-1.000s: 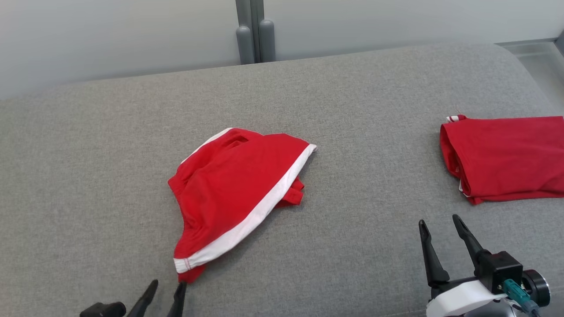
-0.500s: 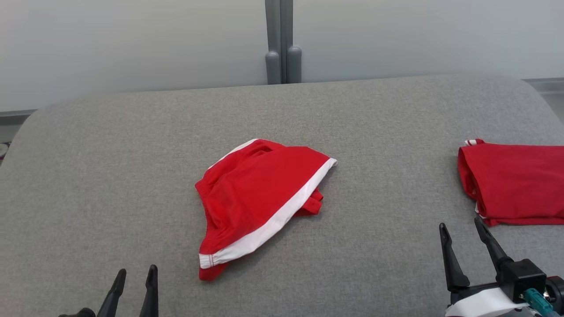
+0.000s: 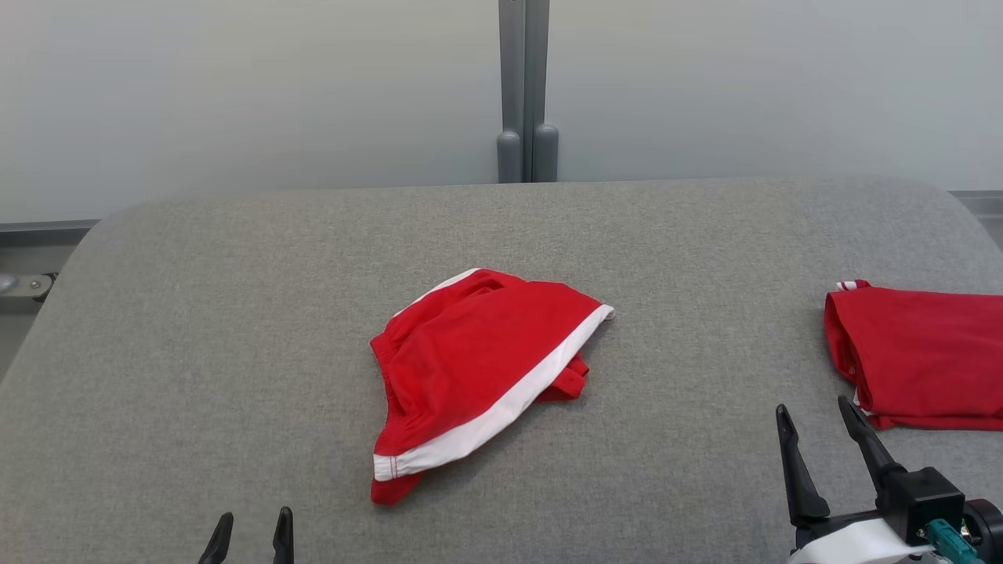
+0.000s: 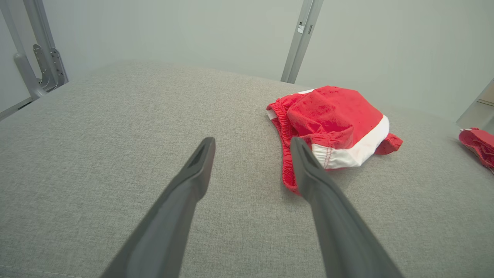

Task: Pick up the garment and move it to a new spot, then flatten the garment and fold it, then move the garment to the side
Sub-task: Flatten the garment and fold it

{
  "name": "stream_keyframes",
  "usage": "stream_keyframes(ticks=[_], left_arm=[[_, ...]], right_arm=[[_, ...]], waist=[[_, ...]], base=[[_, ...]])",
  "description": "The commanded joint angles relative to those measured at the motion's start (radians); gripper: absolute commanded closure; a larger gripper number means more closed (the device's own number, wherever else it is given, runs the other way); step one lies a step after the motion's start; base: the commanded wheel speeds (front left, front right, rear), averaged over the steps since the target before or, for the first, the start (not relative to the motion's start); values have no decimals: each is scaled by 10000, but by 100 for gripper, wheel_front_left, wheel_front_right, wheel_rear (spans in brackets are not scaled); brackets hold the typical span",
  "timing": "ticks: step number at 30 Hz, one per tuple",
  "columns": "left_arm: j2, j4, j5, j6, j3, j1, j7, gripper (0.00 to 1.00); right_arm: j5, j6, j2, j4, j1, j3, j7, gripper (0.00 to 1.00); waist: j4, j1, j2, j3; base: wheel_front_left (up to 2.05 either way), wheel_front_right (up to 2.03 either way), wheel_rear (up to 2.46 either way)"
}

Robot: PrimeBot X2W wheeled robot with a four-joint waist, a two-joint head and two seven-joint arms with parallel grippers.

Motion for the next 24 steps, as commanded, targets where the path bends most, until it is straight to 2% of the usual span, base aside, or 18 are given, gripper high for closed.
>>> stream_keyframes(ticks=[1,8,24], left_arm=[[-29,43,52,2,118,53,4,0],[-35,386,59,2,389,230,4,0],[310,605,-338,1,-33,-528,4,0]], right_arm=[[12,-13,-4,70,62,4,-27,0],[86,-15,-32,553,58,-26,-29,0],[170,-13,-276,1187,-568,289,-27,0]], waist=[[-22,0,0,-23],[-177,0,0,-59],[-68,0,0,21]], base=[[0,0,0],[0,0,0],[0,0,0]])
